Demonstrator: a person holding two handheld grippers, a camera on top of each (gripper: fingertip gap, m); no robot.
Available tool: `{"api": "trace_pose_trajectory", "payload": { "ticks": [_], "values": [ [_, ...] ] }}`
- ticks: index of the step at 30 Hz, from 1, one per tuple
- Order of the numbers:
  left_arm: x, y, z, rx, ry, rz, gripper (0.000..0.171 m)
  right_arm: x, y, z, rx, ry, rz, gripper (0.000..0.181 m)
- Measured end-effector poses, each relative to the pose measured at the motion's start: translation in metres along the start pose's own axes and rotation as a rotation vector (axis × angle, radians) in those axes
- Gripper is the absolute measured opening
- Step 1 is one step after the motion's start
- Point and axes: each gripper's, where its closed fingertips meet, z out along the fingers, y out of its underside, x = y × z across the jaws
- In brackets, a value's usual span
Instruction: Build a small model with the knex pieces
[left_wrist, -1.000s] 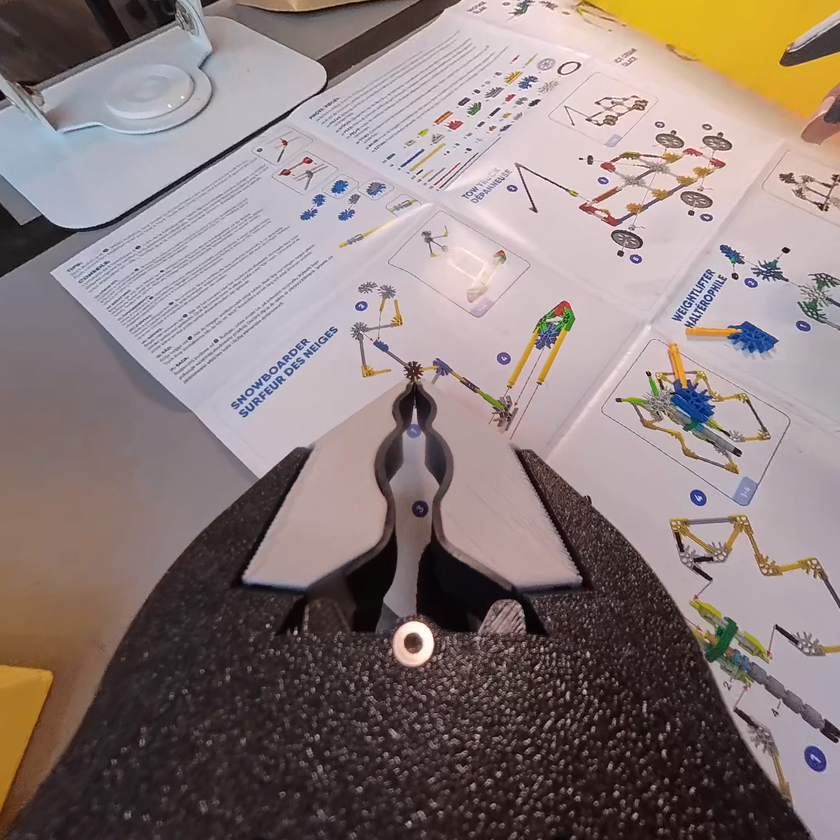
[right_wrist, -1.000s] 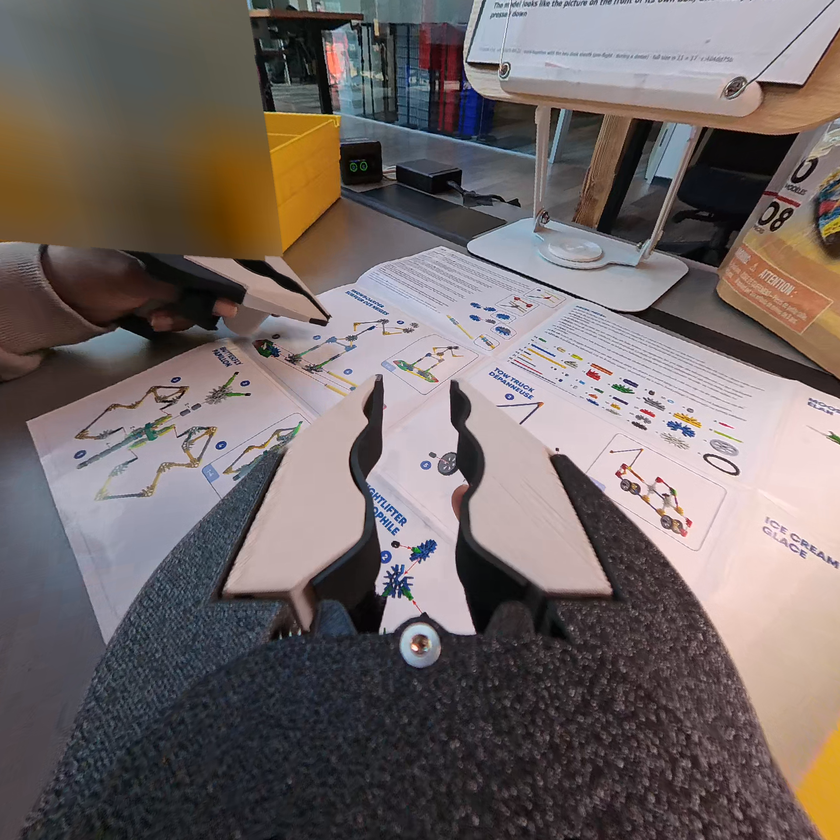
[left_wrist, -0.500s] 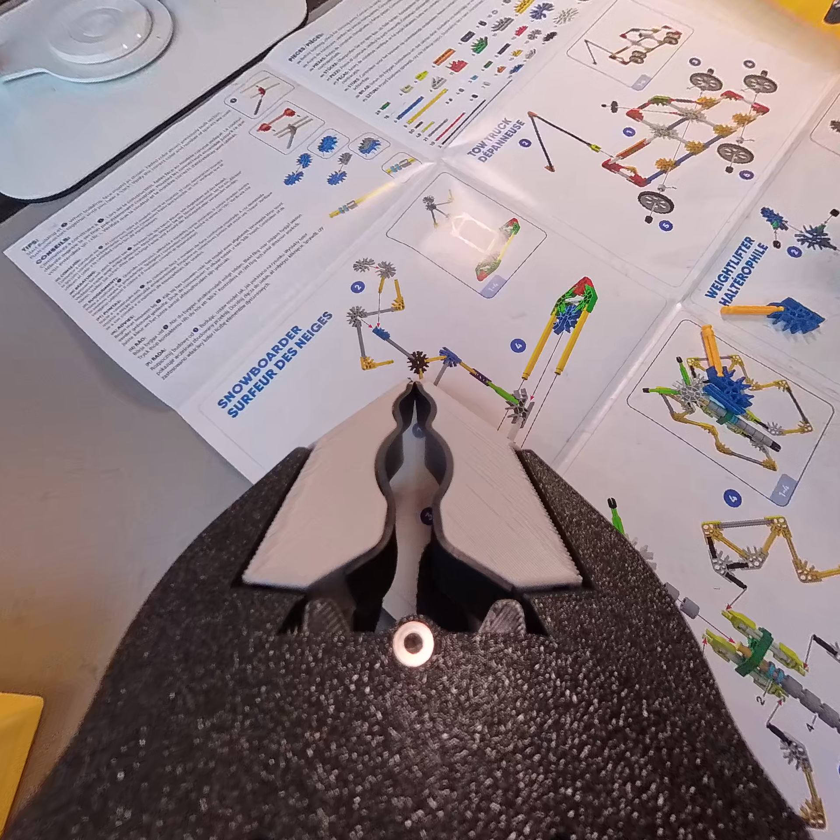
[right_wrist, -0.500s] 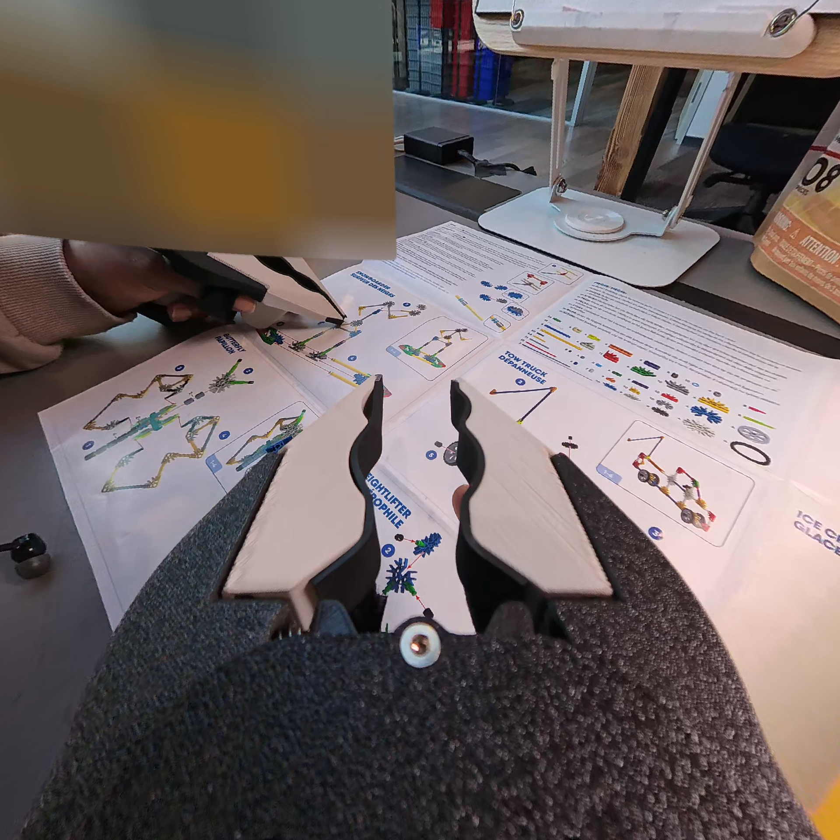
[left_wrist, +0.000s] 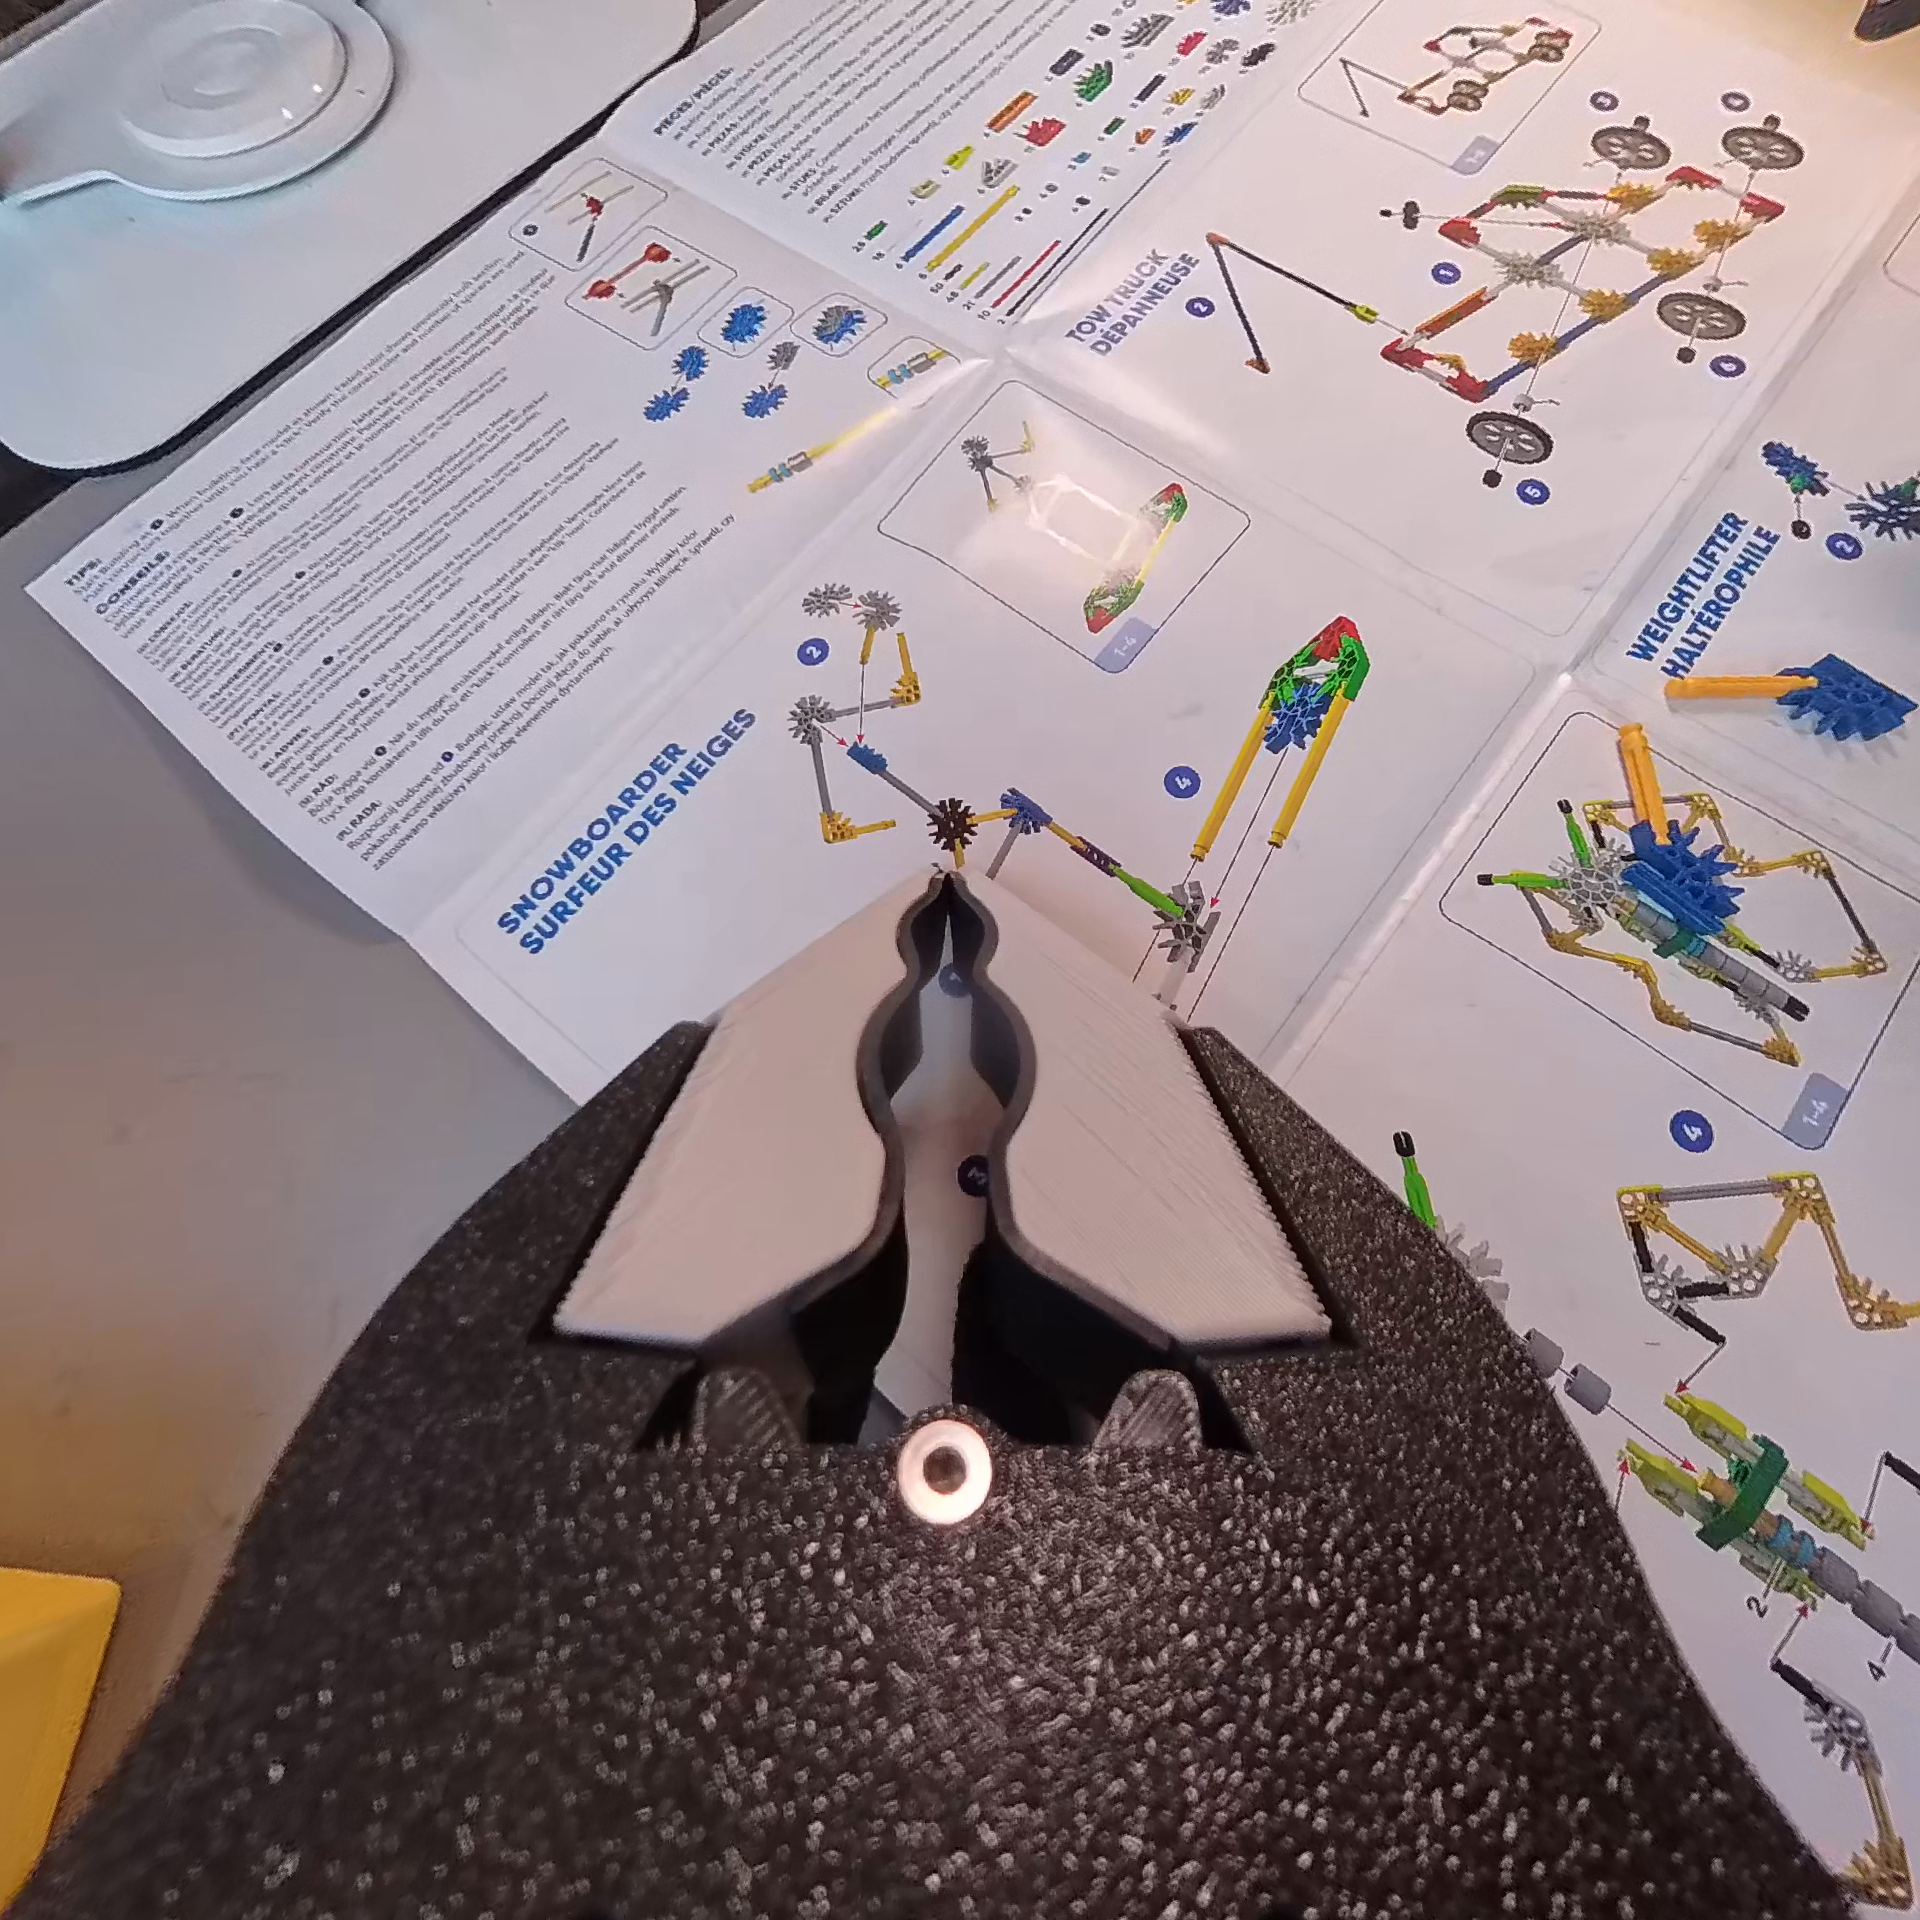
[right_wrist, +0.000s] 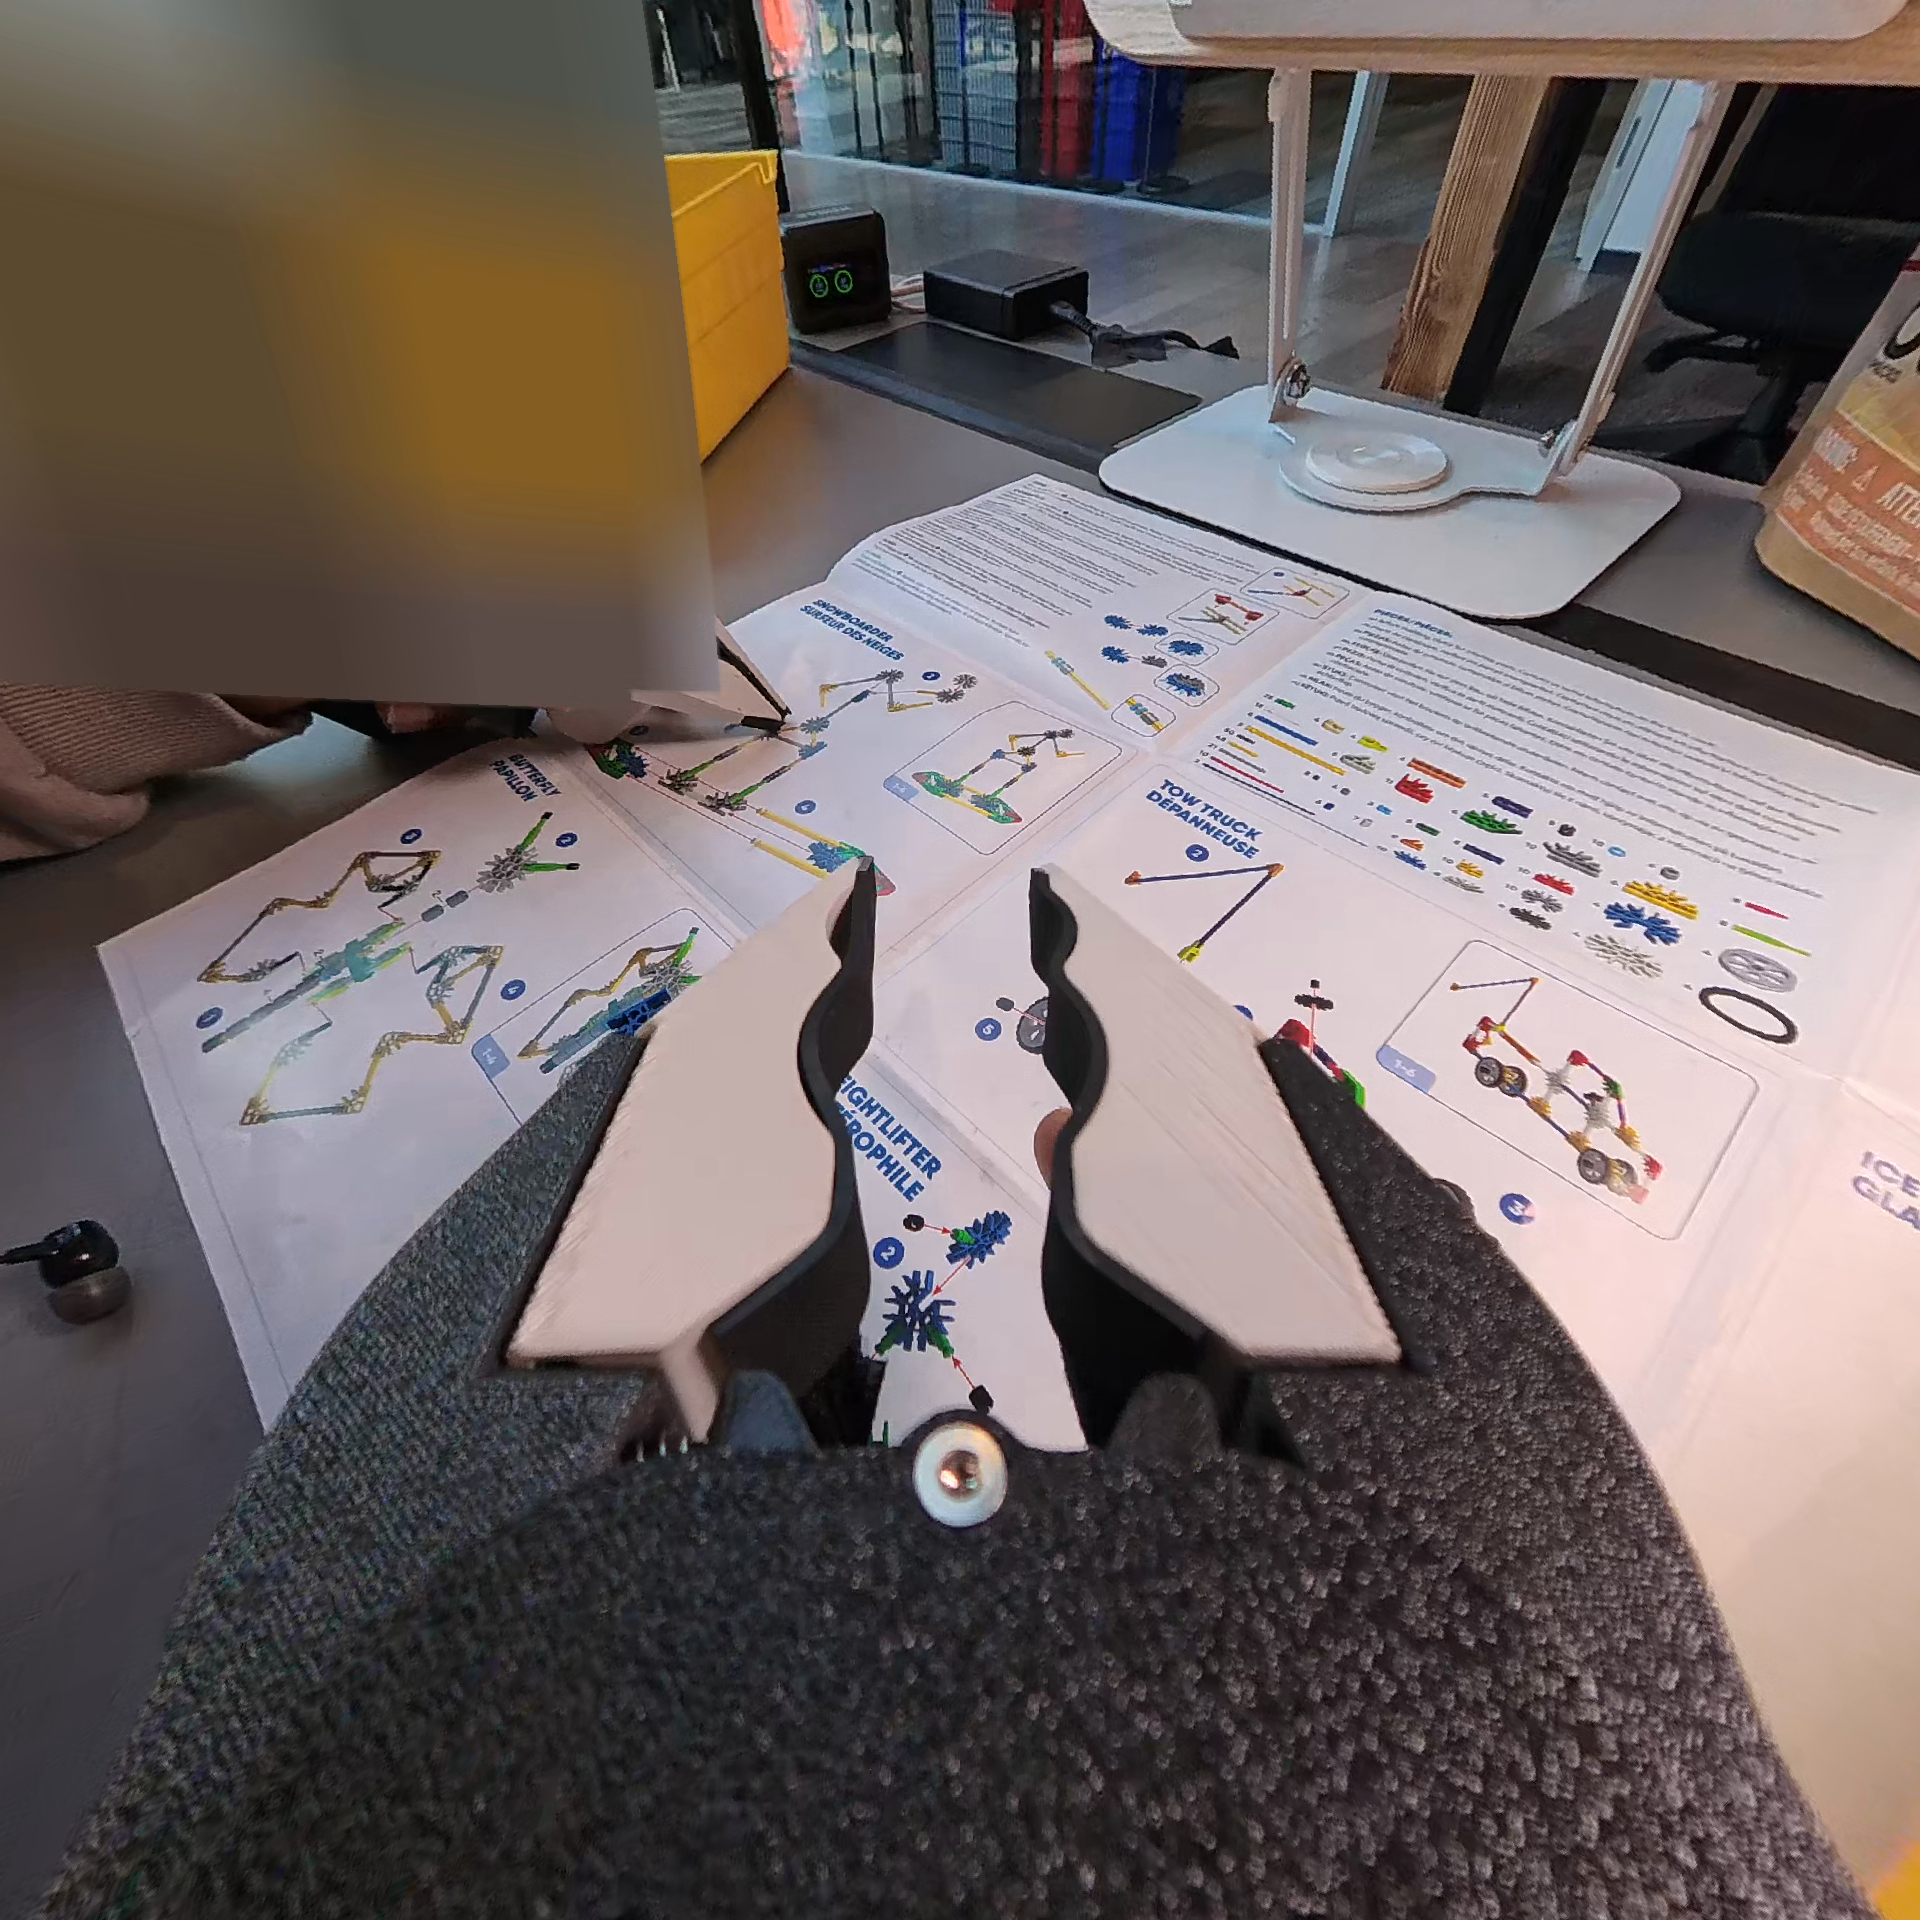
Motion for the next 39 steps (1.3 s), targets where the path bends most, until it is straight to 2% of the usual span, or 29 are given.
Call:
{"api": "trace_pose_trajectory", "payload": {
  "ticks": [11,14,16,17,20,21,23,25,27,29,32,39],
  "values": [
    [0.001,-0.002,-0.002,0.019,-0.021,0.027,0.0,-0.002,-0.011,-0.011,0.065,0.006,0.01,0.027],
    [-0.001,-0.008,-0.011,0.07,-0.033,0.009,0.0,-0.006,-0.046,-0.031,0.153,-0.074,0.111,0.024],
    [-0.002,-0.02,-0.029,0.137,-0.052,-0.005,0.001,0.015,-0.084,-0.062,0.23,-0.061,0.142,0.025],
    [-0.004,-0.027,-0.04,0.174,-0.071,0.005,0.001,0.038,-0.098,-0.079,0.242,-0.003,0.154,0.023],
    [-0.012,-0.036,-0.067,0.236,-0.119,-0.003,0.001,0.129,-0.109,-0.123,0.156,0.254,0.166,0.02],
    [-0.013,-0.037,-0.072,0.256,-0.12,-0.029,0.0,0.165,-0.102,-0.131,0.094,0.354,0.154,0.018],
    [-0.013,-0.035,-0.075,0.29,-0.101,-0.085,0.001,0.231,-0.068,-0.136,-0.112,0.498,0.149,0.016],
    [-0.009,-0.031,-0.072,0.287,-0.076,-0.111,0.001,0.275,-0.019,-0.126,-0.336,0.521,0.196,0.016],
    [-0.005,-0.028,-0.067,0.274,-0.068,-0.091,0.001,0.303,0.02,-0.113,-0.473,0.522,0.234,0.015],
    [-0.001,-0.027,-0.064,0.264,-0.065,-0.053,0.001,0.318,0.049,-0.104,-0.572,0.51,0.259,0.016],
    [0.004,-0.023,-0.06,0.249,-0.056,-0.03,0.001,0.327,0.073,-0.096,-0.66,0.498,0.294,0.015],
    [0.002,-0.017,-0.054,0.232,-0.029,-0.054,0.001,0.32,0.077,-0.097,-0.7,0.427,0.348,0.015]
  ]
}}
